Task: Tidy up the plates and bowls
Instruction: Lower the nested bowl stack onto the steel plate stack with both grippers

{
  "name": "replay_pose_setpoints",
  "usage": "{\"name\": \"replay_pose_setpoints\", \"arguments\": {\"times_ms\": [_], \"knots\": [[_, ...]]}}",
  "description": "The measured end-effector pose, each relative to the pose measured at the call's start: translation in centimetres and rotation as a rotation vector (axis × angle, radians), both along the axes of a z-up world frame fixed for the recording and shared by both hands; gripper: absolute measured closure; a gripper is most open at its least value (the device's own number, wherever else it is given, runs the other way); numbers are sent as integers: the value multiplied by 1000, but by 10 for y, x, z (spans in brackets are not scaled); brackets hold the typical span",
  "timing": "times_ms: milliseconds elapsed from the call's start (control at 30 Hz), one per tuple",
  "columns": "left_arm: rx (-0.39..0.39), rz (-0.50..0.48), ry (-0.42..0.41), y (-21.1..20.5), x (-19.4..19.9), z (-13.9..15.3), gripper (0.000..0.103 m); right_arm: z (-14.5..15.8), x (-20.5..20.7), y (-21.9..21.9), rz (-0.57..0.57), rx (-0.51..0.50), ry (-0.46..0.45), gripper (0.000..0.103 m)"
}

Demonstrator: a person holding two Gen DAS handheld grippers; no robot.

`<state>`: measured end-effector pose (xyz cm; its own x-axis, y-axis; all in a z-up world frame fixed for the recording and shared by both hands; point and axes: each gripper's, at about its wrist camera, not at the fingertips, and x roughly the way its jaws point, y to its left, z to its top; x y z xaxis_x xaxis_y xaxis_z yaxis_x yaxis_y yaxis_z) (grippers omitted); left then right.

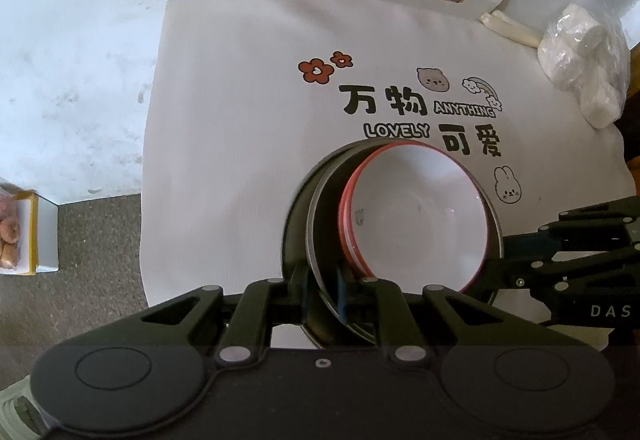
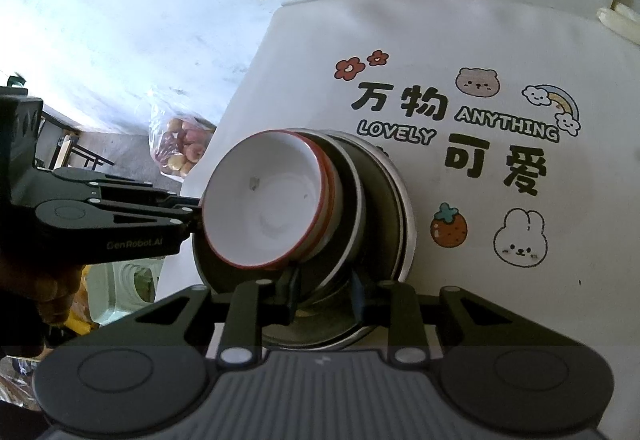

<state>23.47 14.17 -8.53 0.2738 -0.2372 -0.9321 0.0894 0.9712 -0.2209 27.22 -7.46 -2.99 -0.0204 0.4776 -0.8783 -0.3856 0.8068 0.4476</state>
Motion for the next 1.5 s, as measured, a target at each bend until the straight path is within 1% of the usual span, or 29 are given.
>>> {"name": "replay_pose_setpoints", "arguments": {"times_ms": [433,1033,1233,1500], "knots": [[-2,-20,-2,-7,3,0,89,2,2,-7,-29,-6,4,73],[-1,-20,-1,-8,2,-2,88,1,1,-7,-30,-8,10,74],[15,-26,-1,-11,0,-2,88,-1,-1,-6,-30,-16,9,74],[17,-17,-7,-10,-1,-1,86,-2,-2,-5,-29,-17,5,73]]}}
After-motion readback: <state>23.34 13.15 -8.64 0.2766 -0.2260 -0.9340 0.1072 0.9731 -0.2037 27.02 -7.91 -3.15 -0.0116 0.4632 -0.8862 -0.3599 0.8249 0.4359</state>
